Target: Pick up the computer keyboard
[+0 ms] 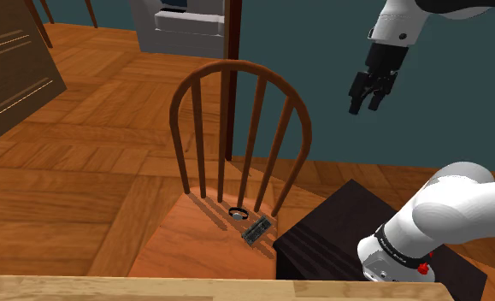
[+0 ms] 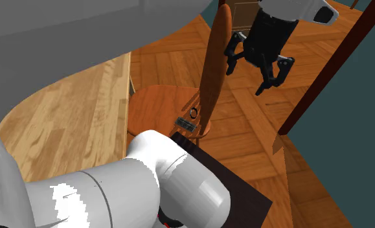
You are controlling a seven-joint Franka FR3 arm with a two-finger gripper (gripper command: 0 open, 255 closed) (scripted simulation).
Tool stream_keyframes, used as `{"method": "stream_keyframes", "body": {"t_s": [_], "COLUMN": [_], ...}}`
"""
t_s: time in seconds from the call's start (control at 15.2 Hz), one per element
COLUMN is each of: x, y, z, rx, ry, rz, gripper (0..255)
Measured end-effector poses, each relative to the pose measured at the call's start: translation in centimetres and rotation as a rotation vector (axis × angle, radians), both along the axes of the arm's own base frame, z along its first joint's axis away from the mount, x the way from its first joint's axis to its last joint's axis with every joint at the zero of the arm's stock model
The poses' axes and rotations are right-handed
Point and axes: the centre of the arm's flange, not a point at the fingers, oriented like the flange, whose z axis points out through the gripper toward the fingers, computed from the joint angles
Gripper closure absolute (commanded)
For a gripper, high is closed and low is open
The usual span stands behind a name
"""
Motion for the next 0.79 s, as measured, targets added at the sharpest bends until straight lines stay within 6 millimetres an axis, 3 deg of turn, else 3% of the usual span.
{"method": "stream_keyframes", "body": {"t_s": [0.2, 0.79], "x": [-0.6, -2.0], "y": [0.8, 7.0], "z": [-1.0, -10.9], "rx": [0.0, -0.001], "ry": [0.0, 0.009], "rz": [-0.038, -0.33], "gripper": [0, 0]}}
